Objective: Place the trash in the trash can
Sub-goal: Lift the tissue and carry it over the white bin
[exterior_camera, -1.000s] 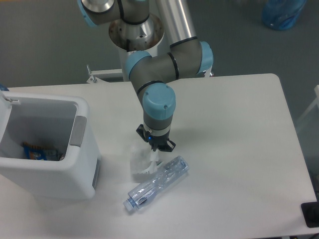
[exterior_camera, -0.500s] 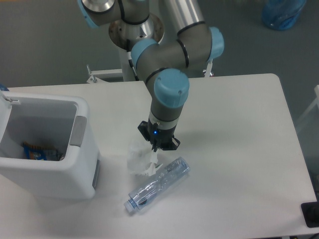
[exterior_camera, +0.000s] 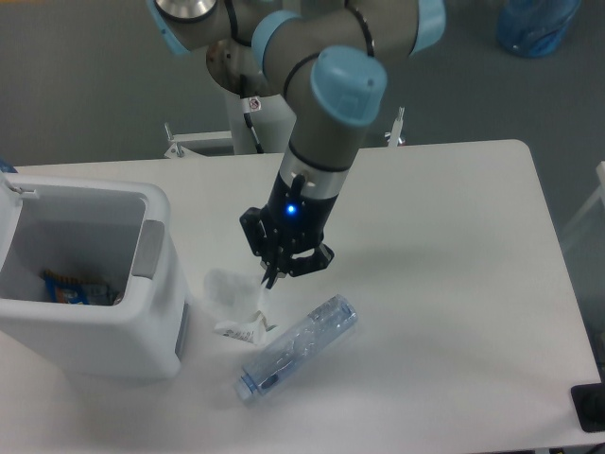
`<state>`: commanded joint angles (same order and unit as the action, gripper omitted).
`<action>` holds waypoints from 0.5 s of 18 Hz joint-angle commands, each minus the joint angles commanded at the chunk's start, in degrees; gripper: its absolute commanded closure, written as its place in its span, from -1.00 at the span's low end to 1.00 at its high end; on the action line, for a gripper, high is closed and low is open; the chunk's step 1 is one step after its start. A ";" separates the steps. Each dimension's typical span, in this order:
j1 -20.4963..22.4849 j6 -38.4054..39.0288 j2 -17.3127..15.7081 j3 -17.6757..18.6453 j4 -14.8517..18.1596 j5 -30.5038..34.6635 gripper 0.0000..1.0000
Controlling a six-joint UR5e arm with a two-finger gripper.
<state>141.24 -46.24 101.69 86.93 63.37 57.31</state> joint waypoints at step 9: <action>-0.44 4.04 -1.66 -3.52 -0.35 -11.86 1.00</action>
<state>140.80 -42.19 100.03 83.41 63.02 45.45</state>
